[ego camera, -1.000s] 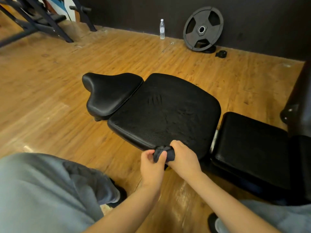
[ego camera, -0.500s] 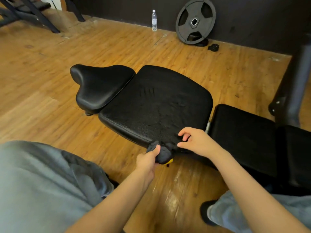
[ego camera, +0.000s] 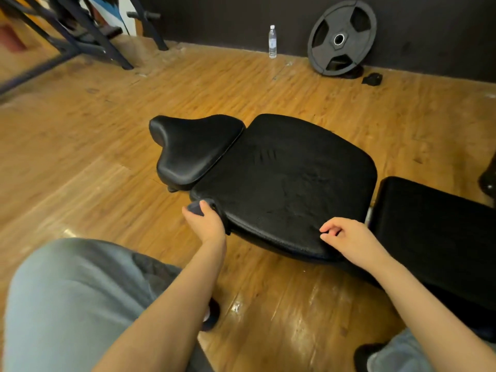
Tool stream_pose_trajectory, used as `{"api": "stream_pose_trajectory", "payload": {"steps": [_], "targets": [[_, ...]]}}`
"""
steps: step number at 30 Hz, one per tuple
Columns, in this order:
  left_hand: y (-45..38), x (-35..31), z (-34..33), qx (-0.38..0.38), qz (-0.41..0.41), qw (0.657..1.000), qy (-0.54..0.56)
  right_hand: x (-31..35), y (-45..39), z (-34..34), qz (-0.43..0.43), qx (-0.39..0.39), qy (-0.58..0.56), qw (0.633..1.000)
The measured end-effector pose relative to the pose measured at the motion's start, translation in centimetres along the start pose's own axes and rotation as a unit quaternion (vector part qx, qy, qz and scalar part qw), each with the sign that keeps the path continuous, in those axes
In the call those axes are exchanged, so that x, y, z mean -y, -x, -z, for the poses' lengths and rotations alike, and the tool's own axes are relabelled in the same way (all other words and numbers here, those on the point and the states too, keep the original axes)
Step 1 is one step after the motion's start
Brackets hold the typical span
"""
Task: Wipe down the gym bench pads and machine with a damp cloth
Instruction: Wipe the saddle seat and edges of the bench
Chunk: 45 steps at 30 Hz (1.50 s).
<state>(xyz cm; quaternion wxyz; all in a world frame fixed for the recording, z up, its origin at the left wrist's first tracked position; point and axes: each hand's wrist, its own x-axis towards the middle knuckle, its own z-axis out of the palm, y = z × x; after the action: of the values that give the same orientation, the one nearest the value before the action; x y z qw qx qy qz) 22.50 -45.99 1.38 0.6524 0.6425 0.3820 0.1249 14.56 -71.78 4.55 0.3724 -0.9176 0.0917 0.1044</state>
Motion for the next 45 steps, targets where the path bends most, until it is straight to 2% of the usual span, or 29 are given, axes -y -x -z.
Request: {"api": "stream_pose_trajectory", "payload": {"steps": [5,11,13,17,20,24,29,31,38,42,45], "targets": [[-2.4,0.5,-0.7,-0.002,-0.048,0.998,-0.048,-0.2,0.2,-0.4,0.022,-0.037,-0.036,0.998],[2.6,1.1,-1.5,-0.022,-0.046,0.997,-0.051,-0.5,-0.3,-0.4,0.014,-0.056,-0.065,0.996],[5.1,1.6,-1.7,0.000,-0.053,0.996,-0.072,-0.6,-0.2,-0.2,0.014,-0.058,-0.078,0.995],[11.1,4.4,-2.2,0.096,-0.067,0.984,-0.131,-0.8,0.0,0.2,0.010,-0.052,-0.104,0.993],[14.2,6.9,-3.0,0.114,-0.011,0.988,-0.104,-1.1,0.6,0.9,-0.001,-0.056,-0.120,0.991],[16.3,7.5,-4.8,0.117,0.152,0.978,-0.081,-2.4,1.6,1.9,-0.024,-0.077,-0.134,0.988],[17.0,7.5,-5.4,0.121,0.196,0.971,-0.069,-4.0,2.4,2.7,-0.056,-0.093,-0.133,0.985],[16.9,7.3,-5.4,0.108,0.199,0.971,-0.071,-4.1,2.4,2.9,-0.060,-0.096,-0.145,0.983],[15.0,5.9,-4.6,0.021,0.113,0.993,-0.011,-3.1,1.7,3.4,-0.047,-0.093,-0.154,0.983],[7.5,3.6,-3.7,-0.072,0.096,0.991,0.054,-2.4,1.0,3.1,-0.057,-0.094,-0.169,0.980],[0.6,1.5,-2.7,-0.109,0.044,0.992,0.053,-1.8,0.5,2.3,-0.058,-0.086,-0.185,0.977]]}}
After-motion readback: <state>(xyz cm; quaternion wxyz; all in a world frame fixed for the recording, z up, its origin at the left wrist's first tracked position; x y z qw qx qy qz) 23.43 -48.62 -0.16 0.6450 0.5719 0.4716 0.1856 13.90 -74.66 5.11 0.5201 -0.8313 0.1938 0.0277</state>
